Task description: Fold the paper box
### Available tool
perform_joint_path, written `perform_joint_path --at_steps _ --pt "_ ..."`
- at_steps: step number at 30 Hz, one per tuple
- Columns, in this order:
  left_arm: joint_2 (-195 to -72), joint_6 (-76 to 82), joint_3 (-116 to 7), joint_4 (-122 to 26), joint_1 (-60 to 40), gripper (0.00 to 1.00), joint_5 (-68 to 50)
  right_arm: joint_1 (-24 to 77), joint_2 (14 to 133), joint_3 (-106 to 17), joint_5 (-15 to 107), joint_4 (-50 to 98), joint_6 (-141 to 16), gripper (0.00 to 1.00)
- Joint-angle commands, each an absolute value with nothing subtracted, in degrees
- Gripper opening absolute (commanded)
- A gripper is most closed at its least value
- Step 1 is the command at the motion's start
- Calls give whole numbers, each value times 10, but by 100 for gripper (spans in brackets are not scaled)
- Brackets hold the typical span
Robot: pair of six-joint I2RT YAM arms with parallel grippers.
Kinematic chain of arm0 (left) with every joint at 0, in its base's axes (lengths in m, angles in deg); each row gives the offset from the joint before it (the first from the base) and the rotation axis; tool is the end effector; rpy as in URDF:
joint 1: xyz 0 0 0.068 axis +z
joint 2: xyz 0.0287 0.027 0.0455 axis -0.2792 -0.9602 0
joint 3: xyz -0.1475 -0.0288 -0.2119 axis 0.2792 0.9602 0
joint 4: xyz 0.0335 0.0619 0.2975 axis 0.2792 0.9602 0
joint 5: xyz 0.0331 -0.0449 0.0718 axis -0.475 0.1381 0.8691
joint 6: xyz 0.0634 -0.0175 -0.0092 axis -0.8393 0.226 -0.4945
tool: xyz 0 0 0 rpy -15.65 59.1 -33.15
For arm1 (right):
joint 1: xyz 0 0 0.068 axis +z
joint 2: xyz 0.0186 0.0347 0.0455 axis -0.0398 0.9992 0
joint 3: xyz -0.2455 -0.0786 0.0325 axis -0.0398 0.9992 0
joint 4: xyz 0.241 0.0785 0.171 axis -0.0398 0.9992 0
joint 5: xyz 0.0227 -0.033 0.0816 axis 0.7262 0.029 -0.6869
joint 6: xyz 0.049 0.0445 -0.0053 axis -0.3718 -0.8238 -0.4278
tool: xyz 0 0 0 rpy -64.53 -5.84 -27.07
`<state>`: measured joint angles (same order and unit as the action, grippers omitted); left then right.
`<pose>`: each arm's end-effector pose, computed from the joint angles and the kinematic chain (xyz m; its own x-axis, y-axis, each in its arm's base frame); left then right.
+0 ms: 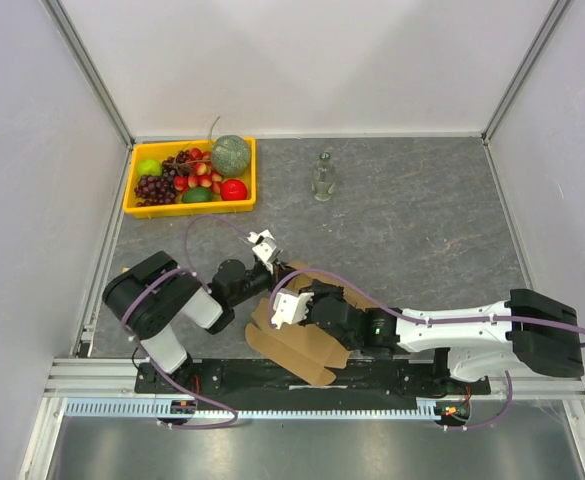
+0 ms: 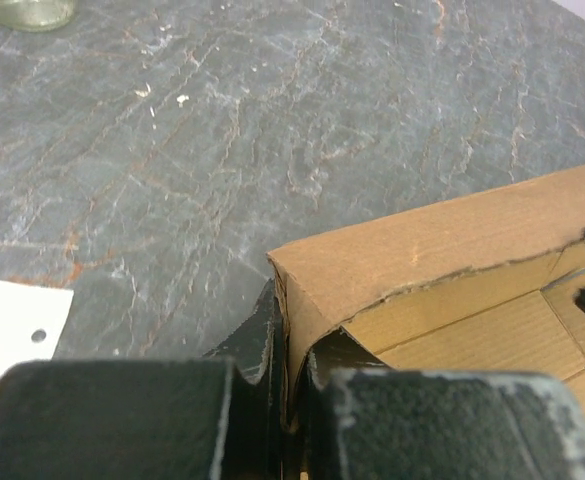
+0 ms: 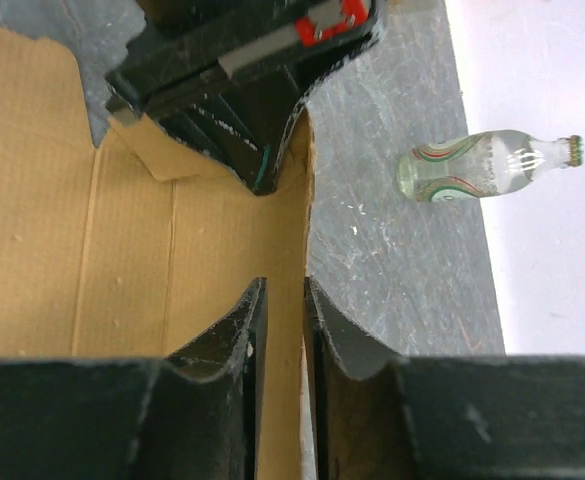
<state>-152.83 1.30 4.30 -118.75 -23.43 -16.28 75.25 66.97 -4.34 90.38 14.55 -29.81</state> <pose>0.1970 -0.1812 0.0641 -0.2556 -0.0037 -0.9668 0.7838 0.5846 -0.2095 0.0988 0.3026 0.1577 0.1984 -0.7422 -0.6402 -0.6545 0.3858 -0.6502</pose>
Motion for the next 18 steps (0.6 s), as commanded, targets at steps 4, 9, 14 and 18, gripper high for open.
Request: perform_joint_path --at_steps 4,9,14,18 --pt "-1635 -6 -3 -1396 -242 2 -172 755 650 -45 958 80 -319 39" --pt "-1645 -13 7 -1412 -249 2 -174 739 622 -28 948 60 -358 47" --pt "-1643 -14 17 -1412 -250 2 -174 700 605 -14 903 65 -375 46" --pt "-1645 -13 18 -1412 -252 2 -174 678 596 6 872 50 -370 46"
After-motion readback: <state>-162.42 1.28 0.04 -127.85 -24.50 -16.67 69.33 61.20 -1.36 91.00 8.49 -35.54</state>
